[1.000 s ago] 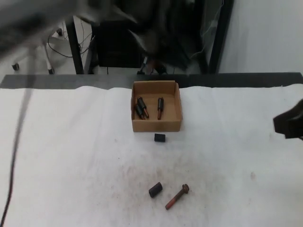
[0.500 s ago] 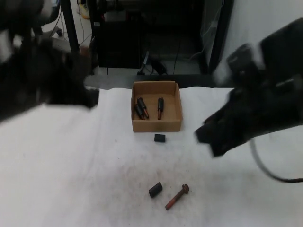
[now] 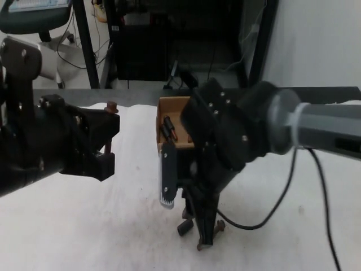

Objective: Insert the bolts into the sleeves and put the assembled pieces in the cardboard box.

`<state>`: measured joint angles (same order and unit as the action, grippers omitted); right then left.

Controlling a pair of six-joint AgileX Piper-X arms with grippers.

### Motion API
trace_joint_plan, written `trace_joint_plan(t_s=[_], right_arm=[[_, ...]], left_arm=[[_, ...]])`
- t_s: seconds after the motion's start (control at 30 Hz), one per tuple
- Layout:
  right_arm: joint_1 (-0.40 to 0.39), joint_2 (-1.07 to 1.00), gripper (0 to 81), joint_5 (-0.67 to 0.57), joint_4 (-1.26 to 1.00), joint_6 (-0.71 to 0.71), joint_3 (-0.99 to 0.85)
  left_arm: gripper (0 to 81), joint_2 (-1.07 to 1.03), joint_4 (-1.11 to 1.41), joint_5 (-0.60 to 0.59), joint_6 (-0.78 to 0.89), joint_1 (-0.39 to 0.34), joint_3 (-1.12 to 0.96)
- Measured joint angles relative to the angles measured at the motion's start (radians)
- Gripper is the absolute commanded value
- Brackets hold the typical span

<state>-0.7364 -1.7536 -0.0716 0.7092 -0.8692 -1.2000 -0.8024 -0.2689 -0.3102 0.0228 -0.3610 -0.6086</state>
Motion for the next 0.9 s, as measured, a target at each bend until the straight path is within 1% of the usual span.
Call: trace_joint_plan(t_s=[0.1,0.2,0.33,0.43,0.57,0.63,0.77,0.9], right_arm=[[-0.004,-0.049,26.5,0.007,0.003,-0.026,-0.026],[-0.008,-0.076,26.5,0.011,0.003,-0.068,-0.033],[-0.009,-0.095,26.6,0.011,0.005,-0.087,-0.035],[-0.007,-0.095,27.5,0.004,0.008,-0.089,-0.035],[-0.005,-0.095,28.6,-0.072,0.01,-0.089,-0.035],[-0.005,-0.095,30.0,-0.091,0.01,-0.089,-0.035],[-0.005,-0.117,35.6,-0.105,0.01,-0.09,-0.035],[-0.005,-0.143,36.0,-0.097,0.018,-0.095,-0.035]], left_arm=[[0.3,0.0,0.0,0.0,0.0,0.0,0.0],[0.3,0.0,0.0,-0.002,-0.006,0.0,0.0],[0.3,0.0,-0.02,-0.002,-0.016,0.0,0.0],[0.3,0.0,-0.043,-0.002,-0.015,0.0,0.0],[0.3,0.0,-0.046,-0.002,-0.015,0.0,0.0],[0.3,0.0,-0.048,-0.002,-0.023,0.0,0.0],[0.3,0.0,-0.047,-0.002,-0.036,0.0,0.0],[0.3,0.0,-0.047,-0.002,-0.054,0.0,0.0]])
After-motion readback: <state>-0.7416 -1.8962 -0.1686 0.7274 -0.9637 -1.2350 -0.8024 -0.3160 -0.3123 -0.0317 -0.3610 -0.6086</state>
